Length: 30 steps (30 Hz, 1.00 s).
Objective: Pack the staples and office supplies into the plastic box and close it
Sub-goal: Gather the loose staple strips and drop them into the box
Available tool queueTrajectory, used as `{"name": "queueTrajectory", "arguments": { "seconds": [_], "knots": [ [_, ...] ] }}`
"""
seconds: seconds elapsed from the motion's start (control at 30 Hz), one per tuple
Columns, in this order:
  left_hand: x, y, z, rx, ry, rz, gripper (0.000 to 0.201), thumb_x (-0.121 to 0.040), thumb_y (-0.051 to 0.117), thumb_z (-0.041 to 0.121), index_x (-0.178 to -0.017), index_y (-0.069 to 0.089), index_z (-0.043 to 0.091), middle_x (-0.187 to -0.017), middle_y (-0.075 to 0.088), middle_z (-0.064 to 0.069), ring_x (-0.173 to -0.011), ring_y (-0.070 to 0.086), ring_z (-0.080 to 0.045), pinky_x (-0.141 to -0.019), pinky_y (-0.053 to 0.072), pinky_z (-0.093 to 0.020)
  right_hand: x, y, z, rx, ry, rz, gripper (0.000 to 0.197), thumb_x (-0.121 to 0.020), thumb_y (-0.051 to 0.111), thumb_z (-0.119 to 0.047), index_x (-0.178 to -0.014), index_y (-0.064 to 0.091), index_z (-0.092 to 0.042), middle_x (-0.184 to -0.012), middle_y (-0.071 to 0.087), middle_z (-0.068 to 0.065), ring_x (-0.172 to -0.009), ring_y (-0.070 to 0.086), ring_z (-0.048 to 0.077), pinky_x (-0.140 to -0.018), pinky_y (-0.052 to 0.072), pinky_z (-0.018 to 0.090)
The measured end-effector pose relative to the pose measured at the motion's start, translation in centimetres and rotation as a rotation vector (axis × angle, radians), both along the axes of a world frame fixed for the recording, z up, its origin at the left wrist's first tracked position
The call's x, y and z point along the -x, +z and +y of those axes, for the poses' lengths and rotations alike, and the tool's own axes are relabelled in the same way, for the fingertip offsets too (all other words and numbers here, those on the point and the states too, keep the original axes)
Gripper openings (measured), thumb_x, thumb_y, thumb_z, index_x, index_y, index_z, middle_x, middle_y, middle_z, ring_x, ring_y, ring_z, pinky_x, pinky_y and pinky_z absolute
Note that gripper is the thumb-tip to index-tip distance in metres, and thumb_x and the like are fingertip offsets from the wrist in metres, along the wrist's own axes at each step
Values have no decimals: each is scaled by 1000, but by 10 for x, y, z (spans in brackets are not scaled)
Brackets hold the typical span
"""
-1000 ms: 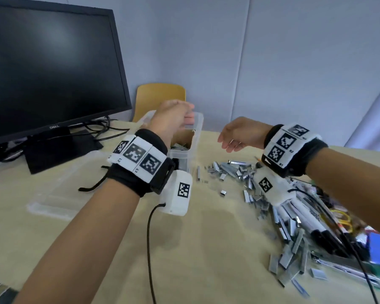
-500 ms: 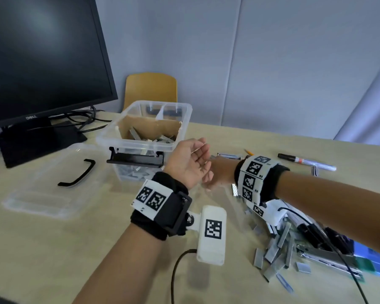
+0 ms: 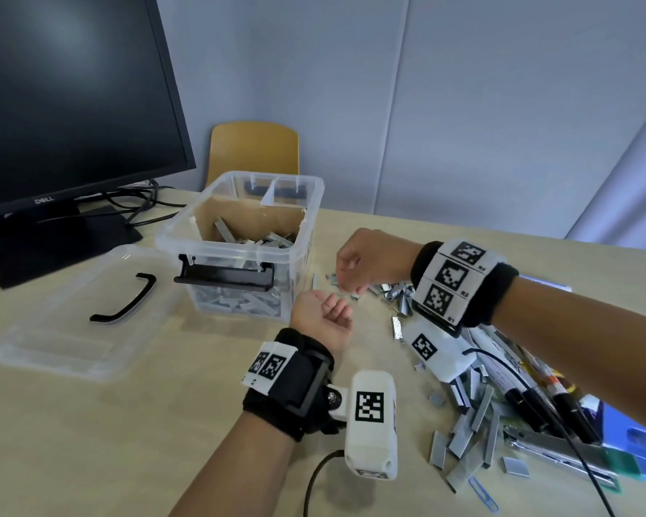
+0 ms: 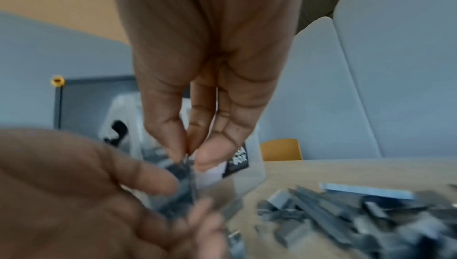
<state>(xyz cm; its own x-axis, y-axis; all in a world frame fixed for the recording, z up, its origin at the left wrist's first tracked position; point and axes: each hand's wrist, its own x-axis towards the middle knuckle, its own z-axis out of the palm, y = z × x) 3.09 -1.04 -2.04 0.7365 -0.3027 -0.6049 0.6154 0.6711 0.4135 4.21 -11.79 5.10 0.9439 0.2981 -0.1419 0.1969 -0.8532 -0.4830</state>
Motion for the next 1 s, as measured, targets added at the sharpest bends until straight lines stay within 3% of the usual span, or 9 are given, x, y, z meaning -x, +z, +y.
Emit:
{"name": "queueTrajectory", "arguments": {
  "seconds": [0.1, 0.27, 0.37, 0.43, 0.53, 0.6, 0.67, 0.87, 1.0],
  "knots": [
    [0, -2, -5, 73, 23, 33, 26, -95, 27, 7, -77, 46, 4, -74, 49, -13, -69, 49, -21, -77, 44, -31, -2, 0, 8, -9, 67, 56, 7, -77, 63, -5, -72, 65, -8, -71, 66, 3, -57, 61, 6, -70, 54, 22],
    [-10, -10, -7, 132, 91, 61, 29, -94, 29, 7, -70, 44, 6, -64, 44, -7, -45, 42, -14, -39, 42, -14, -25, -6, 0, -39, 51, 73, 4, -78, 64, -7, -79, 68, -6, -74, 68, 5, -58, 62, 6, -63, 52, 16],
    [-15, -16, -4, 74, 84, 99, 33, -95, 33, 9, -65, 45, 8, -46, 44, -3, -35, 39, -11, -35, 36, -10, -46, -11, -12, -76, -45, 43, 6, -78, 63, -6, -80, 69, -4, -83, 71, 11, -63, 63, 9, -70, 52, 21],
    [-15, -16, -1, 48, 80, 124, 33, -95, 34, 10, -65, 46, 8, -41, 45, -2, -32, 39, -11, -36, 36, -9, -57, -18, -16, -12, -79, -1, 8, -79, 64, -8, -85, 68, -6, -96, 68, 7, -80, 62, 15, -71, 47, 22],
    [-17, -14, 5, 6, 79, 151, 32, -96, 36, 9, -67, 49, 7, -41, 48, -3, -36, 40, -11, -37, 38, -11, -69, -33, -14, 155, -50, 33, 31, -80, 66, -14, -111, 62, -11, -125, 52, 2, -116, 47, 20, -90, 36, 24],
    [-17, -11, 8, -19, 71, 168, 30, -96, 38, 9, -69, 50, 6, -43, 51, -4, -39, 42, -11, -38, 40, -12, -73, -41, -11, 216, -17, 78, 46, -79, 67, -14, -124, 55, -15, -135, 47, 4, -123, 44, 22, -101, 37, 30],
    [-15, -8, 10, -30, 52, 180, 28, -96, 39, 10, -71, 50, 5, -46, 54, -5, -41, 47, -12, -39, 42, -14, -75, -44, -7, 246, 5, 113, 52, -77, 69, -12, -127, 53, -16, -130, 51, 6, -118, 49, 25, -99, 43, 36],
    [-9, -4, 18, -71, 1, 198, 30, -98, 38, 13, -77, 55, 0, -60, 62, -13, -42, 60, -18, -43, 50, -18, -69, -45, 10, 317, 69, 126, 27, -79, 63, -5, -105, 64, -12, -109, 57, 4, -101, 56, 23, -85, 49, 33],
    [-9, 0, 24, -94, -66, 217, 33, -99, 36, 14, -80, 56, -4, -58, 66, -15, -48, 66, -22, -47, 55, -22, -60, -45, 17, 301, 41, 128, 9, -81, 61, -9, -85, 58, -17, -93, 49, 0, -83, 47, 19, -69, 37, 27]
  ]
}}
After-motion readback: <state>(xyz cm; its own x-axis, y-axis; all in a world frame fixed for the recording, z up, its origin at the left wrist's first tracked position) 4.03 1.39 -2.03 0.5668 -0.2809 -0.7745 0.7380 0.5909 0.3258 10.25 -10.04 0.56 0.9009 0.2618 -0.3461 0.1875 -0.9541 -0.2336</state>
